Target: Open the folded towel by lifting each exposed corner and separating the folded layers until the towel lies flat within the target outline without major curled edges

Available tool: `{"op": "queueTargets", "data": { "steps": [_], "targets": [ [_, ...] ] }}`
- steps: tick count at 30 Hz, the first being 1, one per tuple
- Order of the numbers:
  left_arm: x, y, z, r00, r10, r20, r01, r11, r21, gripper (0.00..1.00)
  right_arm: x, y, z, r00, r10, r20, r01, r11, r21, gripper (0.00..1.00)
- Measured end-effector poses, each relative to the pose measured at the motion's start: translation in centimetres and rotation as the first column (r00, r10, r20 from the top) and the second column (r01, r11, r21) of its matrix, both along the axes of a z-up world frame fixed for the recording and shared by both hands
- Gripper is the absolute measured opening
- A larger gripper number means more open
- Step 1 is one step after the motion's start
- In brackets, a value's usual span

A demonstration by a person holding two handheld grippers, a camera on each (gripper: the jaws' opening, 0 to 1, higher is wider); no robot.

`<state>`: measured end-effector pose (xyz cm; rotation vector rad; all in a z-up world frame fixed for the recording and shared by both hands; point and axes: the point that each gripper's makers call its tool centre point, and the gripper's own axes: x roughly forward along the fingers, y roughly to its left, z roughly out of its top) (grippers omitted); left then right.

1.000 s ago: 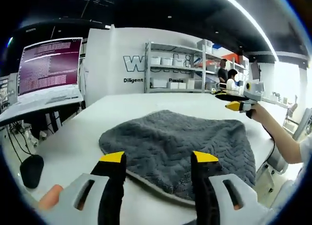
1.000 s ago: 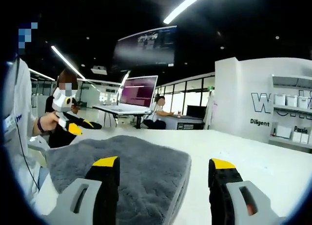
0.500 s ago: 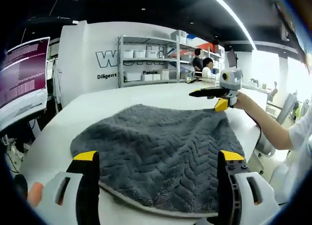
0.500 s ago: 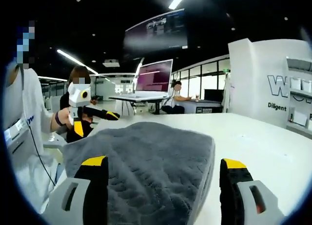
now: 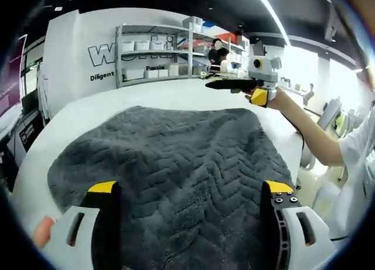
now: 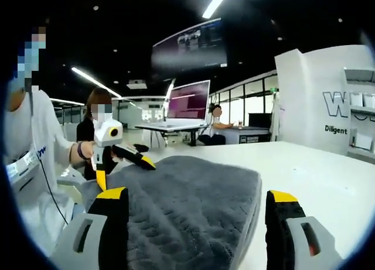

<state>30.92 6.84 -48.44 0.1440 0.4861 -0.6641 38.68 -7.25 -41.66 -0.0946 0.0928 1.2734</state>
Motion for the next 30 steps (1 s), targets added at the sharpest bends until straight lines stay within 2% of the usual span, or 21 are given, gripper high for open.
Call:
{"op": "queueTargets", "data": {
  "steps": [3, 5, 8, 10, 20, 22, 27, 30],
  "targets": [
    [0.3, -1.7, -0.5, 0.999, -0.041, -0.012, 0.042, 0.999, 0.033, 0.99, 0.0, 0.1, 0.0, 1.000, 0.004, -0.001, -0.004, 1.000, -0.002, 0.99],
    [1.1, -1.9, -1.4, 0.999, -0.041, -0.024, 0.043, 0.995, 0.092, 0.99, 0.1, 0.1, 0.0, 1.000, 0.001, 0.002, -0.001, 1.000, -0.005, 0.99],
    [2.6, -2.6, -1.2, 0.999, -0.012, -0.035, 0.014, 0.998, 0.055, 0.99, 0.2, 0.0, 0.1, 1.000, -0.007, 0.006, 0.007, 1.000, -0.002, 0.99],
    [3.4, -3.0, -1.4, 0.999, -0.004, -0.035, 0.006, 0.997, 0.075, 0.99, 0.3, 0.0, 0.2, 1.000, -0.012, 0.006, 0.012, 1.000, 0.006, 0.99],
    [6.5, -4.8, -1.5, 0.999, 0.038, -0.030, -0.035, 0.997, 0.071, 0.99, 1.1, -0.7, 1.1, 0.998, -0.057, 0.018, 0.056, 0.997, 0.043, 0.99],
    [7.5, -5.1, -1.5, 0.998, 0.048, -0.027, -0.046, 0.997, 0.068, 0.99, 1.6, -1.0, 1.1, 0.996, -0.085, 0.015, 0.085, 0.995, 0.043, 0.99],
    [11.0, -6.2, -1.4, 0.995, 0.094, -0.022, -0.093, 0.994, 0.061, 0.99, 3.8, -2.3, 0.0, 0.979, -0.202, 0.014, 0.202, 0.979, -0.010, 0.99],
    [13.3, -6.7, -1.4, 0.991, 0.136, -0.006, -0.136, 0.990, 0.042, 0.99, 4.6, -3.0, 0.1, 0.970, -0.244, 0.008, 0.244, 0.970, 0.000, 0.99]
  ]
}}
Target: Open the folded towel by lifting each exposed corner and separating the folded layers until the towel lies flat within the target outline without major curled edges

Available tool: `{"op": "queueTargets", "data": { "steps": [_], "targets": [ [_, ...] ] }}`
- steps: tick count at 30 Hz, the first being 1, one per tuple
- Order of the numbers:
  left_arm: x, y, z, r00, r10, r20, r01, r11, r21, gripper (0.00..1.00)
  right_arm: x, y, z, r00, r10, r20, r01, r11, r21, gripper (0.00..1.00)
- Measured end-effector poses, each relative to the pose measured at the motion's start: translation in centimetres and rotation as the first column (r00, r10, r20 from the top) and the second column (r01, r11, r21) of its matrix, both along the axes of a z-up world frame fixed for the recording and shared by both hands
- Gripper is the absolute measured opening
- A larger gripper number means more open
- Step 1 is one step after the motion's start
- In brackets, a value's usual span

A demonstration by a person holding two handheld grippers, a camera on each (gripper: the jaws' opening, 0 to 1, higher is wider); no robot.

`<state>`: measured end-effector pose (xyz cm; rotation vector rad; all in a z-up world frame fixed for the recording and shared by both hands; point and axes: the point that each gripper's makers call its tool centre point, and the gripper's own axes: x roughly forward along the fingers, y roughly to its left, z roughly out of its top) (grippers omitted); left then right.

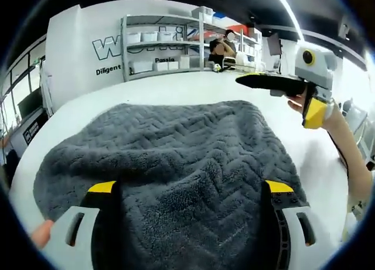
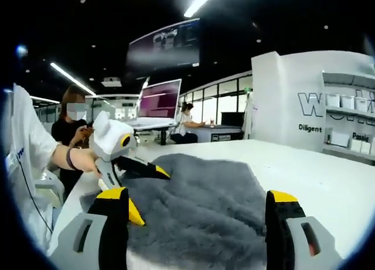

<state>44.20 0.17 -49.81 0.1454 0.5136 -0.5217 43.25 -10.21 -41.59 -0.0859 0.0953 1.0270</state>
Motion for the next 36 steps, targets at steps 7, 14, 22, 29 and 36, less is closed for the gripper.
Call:
{"op": "queueTargets", "data": {
  "steps": [7, 14, 22, 29, 36],
  "targets": [
    [4.8, -1.6, 0.1, 0.997, 0.072, -0.004, -0.072, 0.997, -0.008, 0.99, 2.2, -2.8, 1.5, 0.987, -0.160, 0.013, 0.159, 0.984, 0.078, 0.98],
    [8.4, -2.1, 0.3, 0.992, 0.123, 0.042, -0.121, 0.992, -0.043, 0.99, 2.7, -3.4, 1.9, 0.982, -0.188, 0.018, 0.185, 0.978, 0.101, 0.96],
    [5.6, -2.8, 6.1, 0.986, 0.014, 0.169, 0.014, 0.986, -0.164, 0.90, 3.1, -3.7, 1.6, 0.977, -0.213, 0.003, 0.212, 0.972, 0.105, 0.96],
    [3.9, 0.6, 9.5, 0.973, -0.056, 0.224, 0.130, 0.933, -0.334, 0.95, 3.3, -3.3, 0.7, 0.977, -0.211, -0.013, 0.211, 0.974, 0.077, 0.98],
    [4.5, 5.2, 9.1, 0.938, -0.130, 0.322, 0.227, 0.932, -0.283, 0.99, 2.2, -1.4, -0.6, 0.989, -0.145, 0.001, 0.145, 0.989, -0.007, 0.99]
  ]
}}
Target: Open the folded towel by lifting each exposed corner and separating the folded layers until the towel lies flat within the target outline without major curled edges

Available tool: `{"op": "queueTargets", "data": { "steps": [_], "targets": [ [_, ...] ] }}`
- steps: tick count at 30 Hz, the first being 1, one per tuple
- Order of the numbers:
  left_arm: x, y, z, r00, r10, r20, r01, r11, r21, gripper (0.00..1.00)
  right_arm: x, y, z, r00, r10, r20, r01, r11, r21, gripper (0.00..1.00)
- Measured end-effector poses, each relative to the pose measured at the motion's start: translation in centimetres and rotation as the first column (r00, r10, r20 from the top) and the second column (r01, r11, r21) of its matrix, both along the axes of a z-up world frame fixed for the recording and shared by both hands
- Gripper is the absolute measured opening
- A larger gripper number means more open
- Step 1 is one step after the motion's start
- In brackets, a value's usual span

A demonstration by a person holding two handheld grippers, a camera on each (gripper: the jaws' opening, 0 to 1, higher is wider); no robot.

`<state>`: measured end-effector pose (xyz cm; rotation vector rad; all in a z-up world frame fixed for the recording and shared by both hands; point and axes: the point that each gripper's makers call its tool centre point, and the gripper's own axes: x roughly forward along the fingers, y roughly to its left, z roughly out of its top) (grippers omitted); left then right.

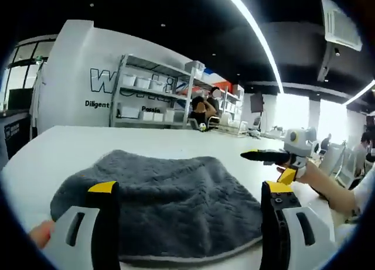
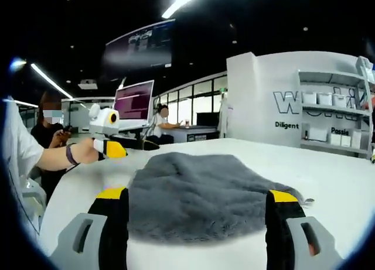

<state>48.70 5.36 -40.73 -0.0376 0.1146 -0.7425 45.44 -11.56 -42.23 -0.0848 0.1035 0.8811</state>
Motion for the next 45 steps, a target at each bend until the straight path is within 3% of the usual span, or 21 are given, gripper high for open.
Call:
{"op": "queueTargets", "data": {
  "steps": [2, 5, 7, 11, 14, 16, 20, 22, 25, 31, 34, 37, 39, 45],
  "targets": [
    [0.3, 0.7, -0.2, 0.999, -0.008, 0.042, 0.005, 0.998, 0.057, 0.99, -0.4, 0.8, -0.3, 1.000, 0.027, 0.006, -0.026, 0.999, -0.025, 0.99],
    [0.1, 1.0, 0.2, 0.995, -0.028, 0.096, 0.023, 0.999, 0.047, 0.99, -1.0, 1.9, -0.6, 0.998, 0.066, 0.021, -0.064, 0.996, -0.070, 0.99],
    [0.0, 1.3, 0.3, 0.995, -0.033, 0.099, 0.032, 0.999, 0.017, 0.99, -1.9, 3.0, -1.1, 0.995, 0.098, 0.032, -0.094, 0.989, -0.110, 0.99],
    [0.0, 1.8, 0.2, 0.998, -0.047, 0.049, 0.050, 0.997, -0.066, 0.99, -2.6, 4.4, -2.1, 0.989, 0.145, 0.026, -0.139, 0.976, -0.166, 0.99],
    [0.0, 2.4, 0.1, 0.999, -0.044, 0.030, 0.047, 0.995, -0.088, 0.99, -3.2, 5.3, -2.7, 0.984, 0.174, 0.036, -0.163, 0.963, -0.215, 0.99],
    [-0.3, 2.8, 0.8, 0.998, -0.039, 0.055, 0.045, 0.993, -0.111, 0.99, -3.7, 6.0, -2.8, 0.977, 0.202, 0.071, -0.179, 0.952, -0.249, 0.99],
    [0.1, 3.9, 0.6, 0.996, 0.019, 0.087, -0.015, 0.999, -0.045, 0.99, -4.2, 6.7, -3.8, 0.969, 0.230, 0.093, -0.187, 0.923, -0.335, 0.99],
    [0.0, 3.8, 0.4, 0.996, 0.024, 0.086, -0.020, 0.999, -0.042, 0.97, -4.0, 6.7, -4.5, 0.966, 0.234, 0.109, -0.174, 0.902, -0.396, 0.99],
    [-0.1, 3.9, 0.0, 0.997, 0.030, 0.075, -0.028, 0.999, -0.029, 0.96, -4.1, 6.9, -5.1, 0.966, 0.235, 0.107, -0.172, 0.895, -0.413, 0.96],
    [0.2, 4.6, -0.3, 0.995, 0.064, 0.077, -0.063, 0.998, -0.013, 0.95, -4.7, 7.2, -5.1, 0.961, 0.260, 0.089, -0.206, 0.896, -0.394, 0.82],
    [0.3, 5.0, -0.3, 0.995, 0.075, 0.065, -0.073, 0.997, -0.035, 0.94, -5.1, 7.2, -4.9, 0.957, 0.280, 0.077, -0.230, 0.894, -0.386, 0.67],
    [0.4, 5.2, -0.4, 0.995, 0.082, 0.055, -0.080, 0.996, -0.037, 0.93, -5.4, 6.9, -4.7, 0.953, 0.295, 0.070, -0.248, 0.892, -0.378, 0.45],
    [0.5, 5.3, -0.6, 0.995, 0.090, 0.051, -0.088, 0.996, -0.032, 0.93, -5.6, 6.6, -4.7, 0.951, 0.304, 0.065, -0.257, 0.885, -0.388, 0.25],
    [0.7, 5.4, -1.2, 0.995, 0.092, 0.028, -0.091, 0.995, -0.033, 0.92, -5.7, 6.0, -4.6, 0.955, 0.297, 0.021, -0.268, 0.888, -0.373, 0.07]
  ]
}}
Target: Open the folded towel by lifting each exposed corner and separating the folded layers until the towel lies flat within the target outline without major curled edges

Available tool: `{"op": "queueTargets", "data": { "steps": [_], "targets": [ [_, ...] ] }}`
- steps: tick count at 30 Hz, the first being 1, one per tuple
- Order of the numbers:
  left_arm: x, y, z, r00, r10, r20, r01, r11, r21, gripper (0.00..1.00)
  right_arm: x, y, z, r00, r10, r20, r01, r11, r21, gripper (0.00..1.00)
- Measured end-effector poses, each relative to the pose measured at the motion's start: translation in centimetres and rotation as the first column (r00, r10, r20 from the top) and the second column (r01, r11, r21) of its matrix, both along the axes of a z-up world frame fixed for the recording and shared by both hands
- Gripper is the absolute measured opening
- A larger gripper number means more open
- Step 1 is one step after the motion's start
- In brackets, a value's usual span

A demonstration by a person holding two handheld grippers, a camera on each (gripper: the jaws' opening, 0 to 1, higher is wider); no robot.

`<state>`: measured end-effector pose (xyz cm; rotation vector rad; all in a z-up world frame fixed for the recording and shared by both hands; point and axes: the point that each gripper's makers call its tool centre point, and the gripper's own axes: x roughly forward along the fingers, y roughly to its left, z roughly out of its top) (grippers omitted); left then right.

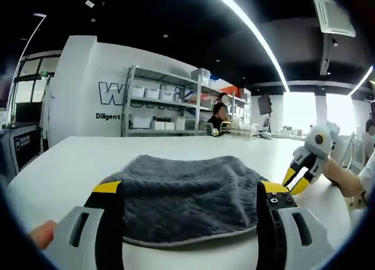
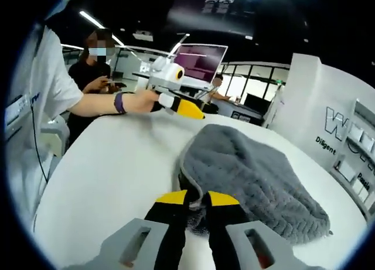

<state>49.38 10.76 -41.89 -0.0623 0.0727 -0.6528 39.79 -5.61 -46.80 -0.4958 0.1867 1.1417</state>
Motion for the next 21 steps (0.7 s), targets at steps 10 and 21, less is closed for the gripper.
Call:
{"op": "queueTargets", "data": {
  "steps": [10, 21],
  "targets": [
    [0.0, 0.2, -0.2, 1.000, 0.020, 0.004, -0.020, 1.000, 0.020, 0.92, 3.1, -4.1, 0.1, 0.976, -0.218, -0.007, 0.218, 0.976, -0.031, 0.00],
    [0.2, -0.1, -0.6, 1.000, 0.017, 0.001, -0.017, 0.999, 0.044, 0.91, 5.7, -8.1, -0.1, 0.906, -0.424, -0.003, 0.423, 0.905, -0.045, 0.00]
  ]
}}
